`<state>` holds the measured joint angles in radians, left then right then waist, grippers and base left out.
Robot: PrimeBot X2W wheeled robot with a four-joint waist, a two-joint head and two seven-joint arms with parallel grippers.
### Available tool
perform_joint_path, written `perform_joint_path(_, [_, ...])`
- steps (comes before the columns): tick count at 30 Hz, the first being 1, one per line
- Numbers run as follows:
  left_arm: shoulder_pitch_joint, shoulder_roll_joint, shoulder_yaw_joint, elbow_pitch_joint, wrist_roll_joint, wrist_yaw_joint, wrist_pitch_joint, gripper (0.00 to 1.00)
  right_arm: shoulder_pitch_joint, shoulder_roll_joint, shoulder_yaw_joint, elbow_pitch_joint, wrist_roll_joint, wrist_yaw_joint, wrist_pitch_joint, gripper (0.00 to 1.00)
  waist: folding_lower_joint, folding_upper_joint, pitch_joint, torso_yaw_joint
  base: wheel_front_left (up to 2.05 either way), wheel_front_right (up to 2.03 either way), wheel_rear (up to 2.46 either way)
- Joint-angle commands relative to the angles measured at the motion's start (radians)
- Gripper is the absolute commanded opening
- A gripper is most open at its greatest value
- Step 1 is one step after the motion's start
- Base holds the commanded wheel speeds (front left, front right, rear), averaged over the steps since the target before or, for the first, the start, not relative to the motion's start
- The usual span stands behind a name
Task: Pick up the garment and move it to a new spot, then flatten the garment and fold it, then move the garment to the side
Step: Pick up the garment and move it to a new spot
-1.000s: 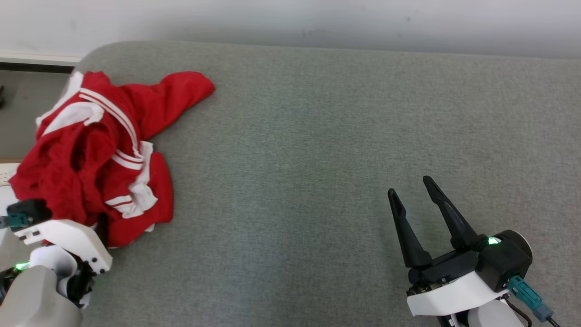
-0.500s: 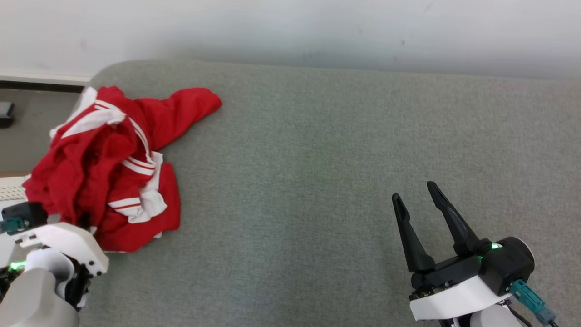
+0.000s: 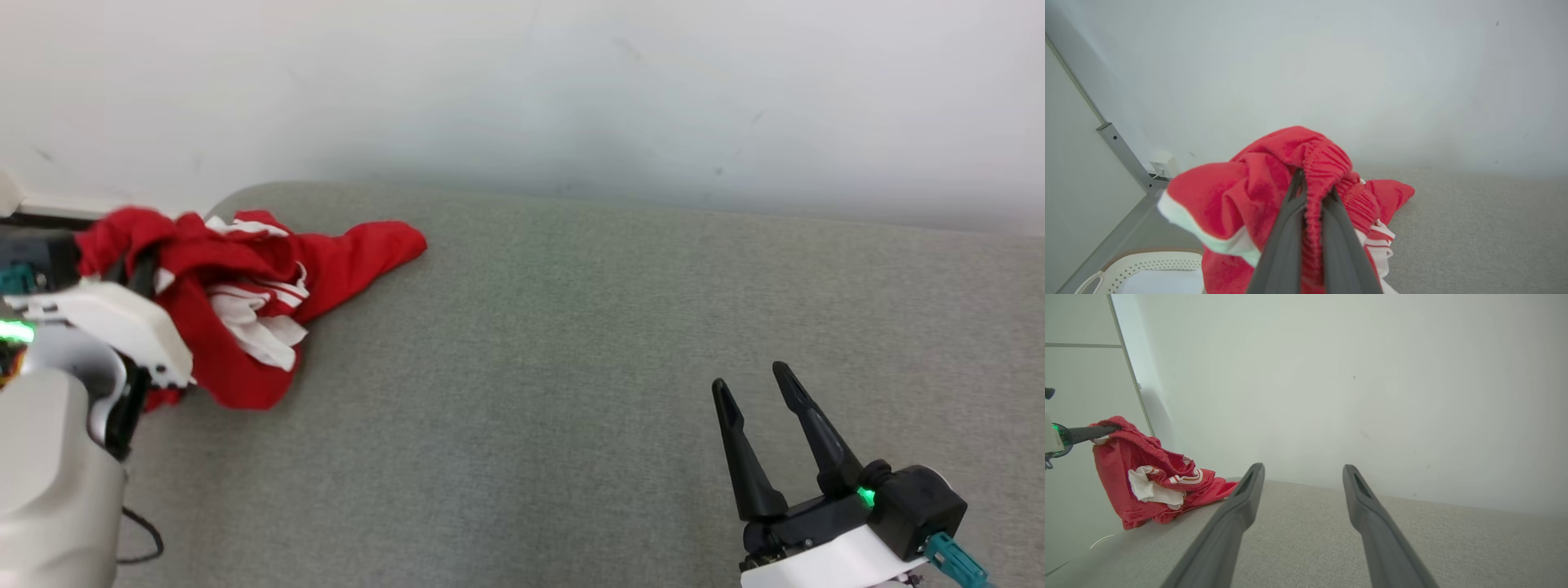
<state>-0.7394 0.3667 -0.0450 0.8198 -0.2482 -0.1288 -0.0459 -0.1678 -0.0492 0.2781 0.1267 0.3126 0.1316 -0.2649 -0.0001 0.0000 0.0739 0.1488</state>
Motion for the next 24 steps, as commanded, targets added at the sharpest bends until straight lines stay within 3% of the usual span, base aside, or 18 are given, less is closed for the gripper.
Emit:
perform_joint_path(1, [-0.011,0.011,-0.005,-0.024,0.001,-0.002,0.008,0.00,0.013,-0.003,-0.004,-0.004,0.012,-0.002,0.001,1.00,0.0001,0.0000,-0.014,-0.014,0.00,0.00,0.00])
perform_joint_path(11, [0.015,0.023,-0.045,-0.463,-0.056,0.000,0.207,0.00,0.042,-0.003,-0.008,-0.015,0.043,-0.002,0.001,1.00,0.0001,0.0000,-0.059,-0.107,0.00,0.00,0.00])
perform_joint_path(18, [0.061,-0.036,-0.085,-0.728,-0.119,0.002,0.318,0.00,0.041,-0.003,-0.016,-0.021,0.041,-0.002,0.001,1.00,0.0001,0.0000,-0.061,-0.201,0.00,0.00,0.00])
perform_joint_path(24, [0.112,-0.100,-0.135,-0.813,-0.153,0.007,0.339,0.00,0.017,-0.003,-0.029,-0.028,0.032,-0.002,0.001,1.00,0.0001,0.0000,-0.057,-0.310,0.00,0.00,0.00])
